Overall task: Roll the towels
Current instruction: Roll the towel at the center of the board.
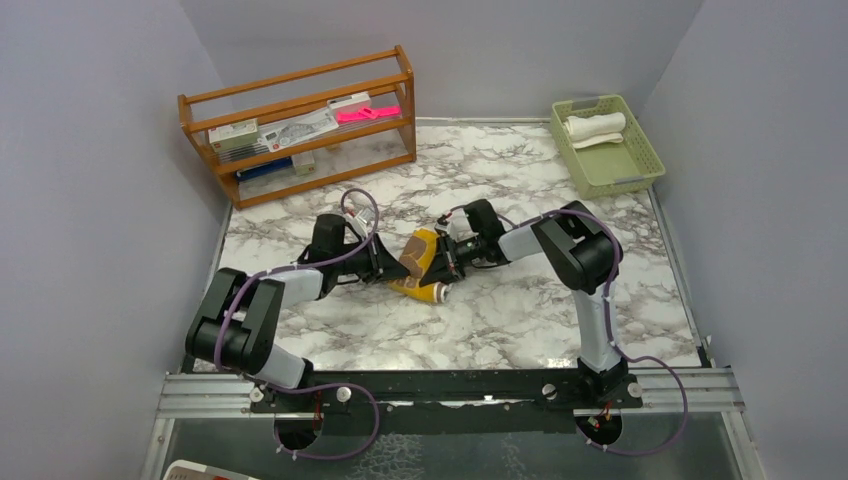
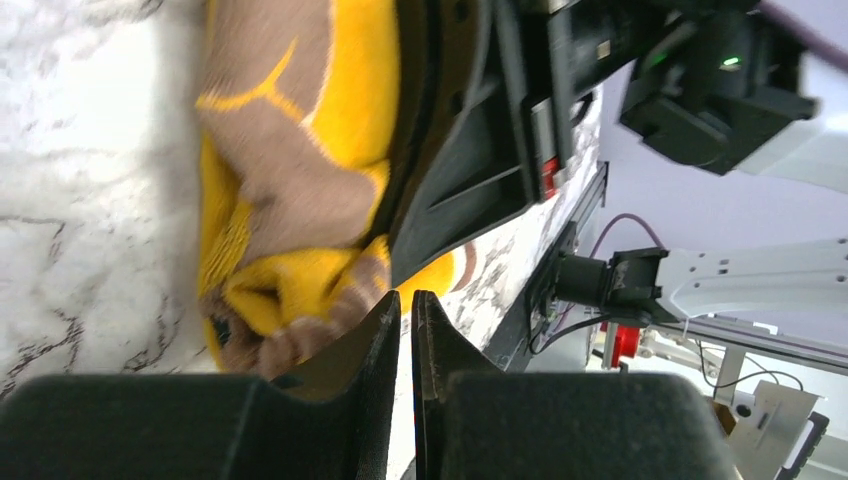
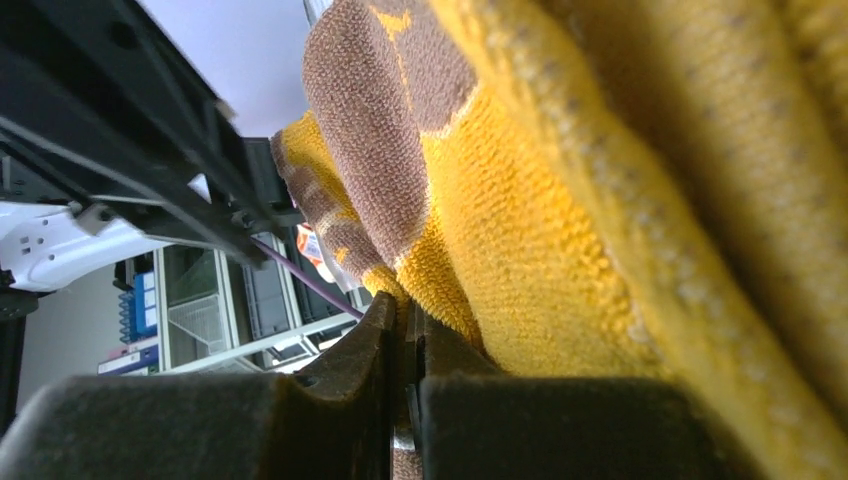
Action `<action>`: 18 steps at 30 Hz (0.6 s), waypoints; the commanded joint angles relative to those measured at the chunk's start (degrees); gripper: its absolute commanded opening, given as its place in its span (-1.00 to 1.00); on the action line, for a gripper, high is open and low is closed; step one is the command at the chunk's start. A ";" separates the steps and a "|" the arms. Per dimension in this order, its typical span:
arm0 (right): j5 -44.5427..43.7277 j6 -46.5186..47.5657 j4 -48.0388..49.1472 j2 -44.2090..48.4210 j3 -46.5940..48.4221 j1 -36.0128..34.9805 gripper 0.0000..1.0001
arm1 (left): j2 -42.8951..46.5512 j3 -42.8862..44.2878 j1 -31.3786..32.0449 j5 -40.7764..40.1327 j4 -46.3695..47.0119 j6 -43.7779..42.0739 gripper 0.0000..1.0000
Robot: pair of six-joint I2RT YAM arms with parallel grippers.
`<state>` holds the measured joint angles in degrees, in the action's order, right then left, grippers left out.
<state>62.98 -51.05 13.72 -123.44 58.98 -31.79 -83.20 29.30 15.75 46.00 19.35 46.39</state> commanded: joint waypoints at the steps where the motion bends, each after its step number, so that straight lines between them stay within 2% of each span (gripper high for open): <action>1: -9.62 -4.20 -9.04 -3.13 -1.28 2.06 -0.98 | -4.49 -3.18 0.82 -0.65 7.68 2.43 -0.76; 6: -9.63 -3.61 -9.83 -2.89 -1.52 2.09 -0.99 | -10.16 -3.15 0.94 -3.37 11.12 1.63 -0.81; 12: -12.21 3.07 -15.58 -1.18 0.42 2.01 -0.97 | -16.81 -0.20 0.94 -5.35 13.34 1.21 -0.87; 13: -13.32 5.59 -17.84 -0.54 1.47 1.85 -0.84 | -17.63 0.02 0.91 -5.51 13.34 1.16 -0.88; 15: -17.87 12.15 -24.54 2.01 4.19 1.43 -0.42 | -18.98 0.12 0.95 -5.49 13.34 1.08 -0.90; 18: -25.93 20.27 -28.87 7.71 6.54 1.06 -0.11 | -20.33 -0.62 0.95 -5.60 13.34 0.90 -0.91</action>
<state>55.92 -44.34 -0.64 -120.31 63.75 -30.68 -99.96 29.43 16.53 46.11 33.21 49.39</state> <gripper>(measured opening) 0.373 0.050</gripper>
